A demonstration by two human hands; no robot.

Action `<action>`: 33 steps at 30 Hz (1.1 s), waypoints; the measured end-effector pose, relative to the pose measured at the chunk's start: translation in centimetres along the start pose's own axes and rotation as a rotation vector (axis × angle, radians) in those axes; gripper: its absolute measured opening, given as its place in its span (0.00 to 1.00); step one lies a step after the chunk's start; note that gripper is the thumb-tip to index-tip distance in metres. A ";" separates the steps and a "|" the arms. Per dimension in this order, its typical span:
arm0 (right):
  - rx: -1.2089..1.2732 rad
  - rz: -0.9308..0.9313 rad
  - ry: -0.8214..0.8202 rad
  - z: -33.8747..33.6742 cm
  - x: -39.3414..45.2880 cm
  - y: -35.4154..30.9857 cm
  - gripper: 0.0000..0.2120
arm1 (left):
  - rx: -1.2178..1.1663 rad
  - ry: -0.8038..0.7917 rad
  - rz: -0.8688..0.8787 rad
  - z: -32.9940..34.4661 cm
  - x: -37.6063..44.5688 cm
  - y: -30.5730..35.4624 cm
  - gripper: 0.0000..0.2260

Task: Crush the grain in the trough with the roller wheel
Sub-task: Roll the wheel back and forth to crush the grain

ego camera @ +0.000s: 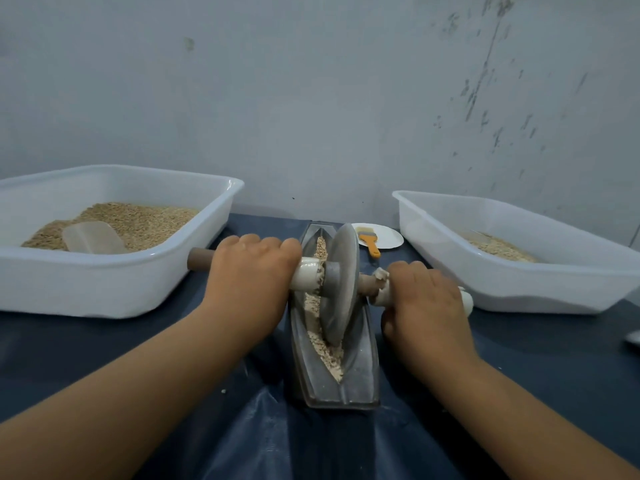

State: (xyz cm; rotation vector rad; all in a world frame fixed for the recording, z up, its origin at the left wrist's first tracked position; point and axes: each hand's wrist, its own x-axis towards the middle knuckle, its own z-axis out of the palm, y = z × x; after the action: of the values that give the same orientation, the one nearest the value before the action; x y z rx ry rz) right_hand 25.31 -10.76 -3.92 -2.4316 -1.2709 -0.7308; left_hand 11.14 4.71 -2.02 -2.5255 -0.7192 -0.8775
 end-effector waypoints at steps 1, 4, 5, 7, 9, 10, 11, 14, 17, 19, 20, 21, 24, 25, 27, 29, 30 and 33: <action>0.038 -0.019 0.030 0.0 -0.5 0.2 0.17 | -0.027 0.018 0.023 -0.3 -0.5 -0.1 0.17; 0.036 -0.095 0.179 0.2 -2.1 0.6 0.22 | -0.077 0.117 0.038 0.0 -2.1 -0.7 0.18; 0.019 -0.111 0.193 0.1 -1.8 0.6 0.22 | -0.073 0.088 0.023 0.0 -2.1 -0.9 0.17; -0.020 -0.097 0.148 -0.1 -0.6 0.0 0.20 | -0.065 -0.006 -0.017 0.0 -1.6 -0.8 0.14; -0.063 -0.062 0.062 -0.1 0.1 -0.6 0.18 | -0.046 -0.018 -0.055 0.4 -1.2 -0.6 0.12; -0.058 -0.057 0.056 -0.2 0.0 -0.7 0.18 | -0.055 -0.017 -0.055 0.3 -1.3 -0.5 0.13; -0.032 -0.059 0.075 -0.2 -0.4 -0.5 0.19 | -0.072 -0.020 -0.039 0.0 -1.5 -0.6 0.14; 0.021 -0.104 0.216 0.1 -2.5 0.4 0.24 | -0.093 0.078 0.007 0.0 -2.6 -0.6 0.16; -0.002 -0.109 0.187 0.2 -1.9 0.5 0.25 | -0.078 0.033 -0.009 -0.3 -1.8 -0.5 0.14; -0.044 -0.076 0.066 0.1 -1.0 0.0 0.23 | -0.034 0.000 -0.035 0.1 -1.1 -0.3 0.12; -0.052 -0.065 0.024 0.0 -0.8 -0.2 0.23 | -0.035 0.000 -0.045 0.0 -1.2 -0.2 0.12; -0.049 -0.065 0.021 0.0 -0.9 -0.2 0.23 | -0.051 -0.003 -0.035 -0.2 -1.3 -0.2 0.13; -0.032 -0.096 0.162 -0.1 -2.1 0.2 0.27 | -0.119 0.057 -0.009 -0.1 -2.8 -0.5 0.14; -0.049 -0.109 0.203 -0.1 -2.2 0.2 0.27 | -0.117 0.054 -0.015 0.0 -2.9 -0.7 0.14; -0.072 -0.123 0.204 -0.2 -1.4 -0.1 0.25 | -0.116 0.006 -0.048 0.0 -2.4 -0.8 0.13; -0.103 -0.098 0.135 -0.2 -0.8 -0.6 0.23 | -0.091 -0.028 -0.076 0.2 -1.8 -0.6 0.11; -0.111 -0.086 0.111 -0.2 -0.8 -0.7 0.23 | -0.085 -0.024 -0.082 0.2 -1.8 -0.5 0.10; -0.076 -0.115 0.184 -0.5 -2.0 -0.3 0.26 | -0.148 0.012 -0.038 -0.5 -2.7 -0.5 0.14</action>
State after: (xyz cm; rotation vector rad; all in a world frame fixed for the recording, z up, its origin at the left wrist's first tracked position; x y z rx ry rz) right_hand 23.98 -12.20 -4.68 -2.3014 -1.3394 -1.0264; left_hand 8.84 3.96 -3.36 -2.6403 -0.7253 -0.9921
